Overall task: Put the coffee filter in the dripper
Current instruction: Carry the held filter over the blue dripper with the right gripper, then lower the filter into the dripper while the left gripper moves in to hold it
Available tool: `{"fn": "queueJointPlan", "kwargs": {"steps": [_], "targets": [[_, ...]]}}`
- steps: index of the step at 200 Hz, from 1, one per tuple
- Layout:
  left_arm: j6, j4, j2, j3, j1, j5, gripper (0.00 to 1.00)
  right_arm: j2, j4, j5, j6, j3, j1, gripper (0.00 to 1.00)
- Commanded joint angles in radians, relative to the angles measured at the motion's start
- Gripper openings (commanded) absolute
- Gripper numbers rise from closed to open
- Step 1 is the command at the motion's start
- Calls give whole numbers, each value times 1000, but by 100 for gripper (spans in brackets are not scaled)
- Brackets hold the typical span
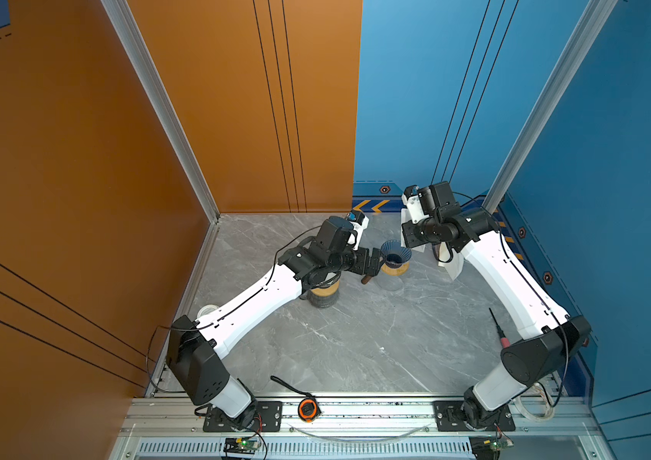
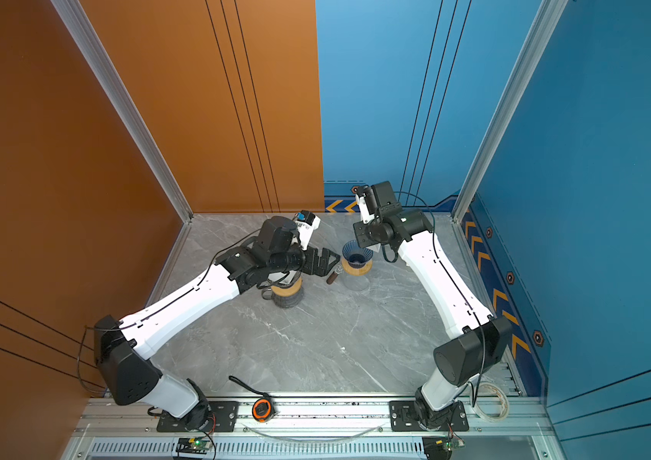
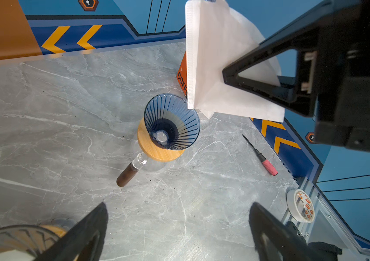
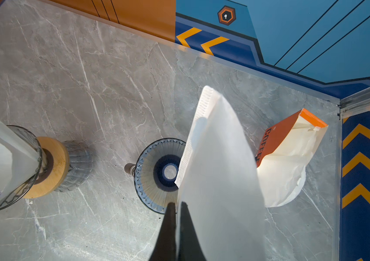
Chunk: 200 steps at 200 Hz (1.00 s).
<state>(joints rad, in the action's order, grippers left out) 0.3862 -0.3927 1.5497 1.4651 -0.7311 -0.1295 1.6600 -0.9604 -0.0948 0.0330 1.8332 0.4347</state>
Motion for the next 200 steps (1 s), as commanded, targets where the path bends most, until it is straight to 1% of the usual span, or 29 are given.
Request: {"fn": "queueJointPlan", "kwargs": {"steps": [1, 32, 54, 126, 200], "targets": [[6, -21, -31, -30, 10, 22, 98, 52, -39, -121, 2, 24, 31, 0], [5, -21, -39, -46, 21, 22, 98, 111, -38, -152, 19, 47, 48, 0], [5, -22, -38, -49, 27, 19, 98, 150, -39, -148, 20, 67, 49, 0], [3, -21, -21, -41, 51, 0, 98, 267, -62, -102, 48, 112, 44, 0], [4, -23, 11, -6, 61, -18, 98, 327, -87, -39, 73, 129, 35, 0]]}}
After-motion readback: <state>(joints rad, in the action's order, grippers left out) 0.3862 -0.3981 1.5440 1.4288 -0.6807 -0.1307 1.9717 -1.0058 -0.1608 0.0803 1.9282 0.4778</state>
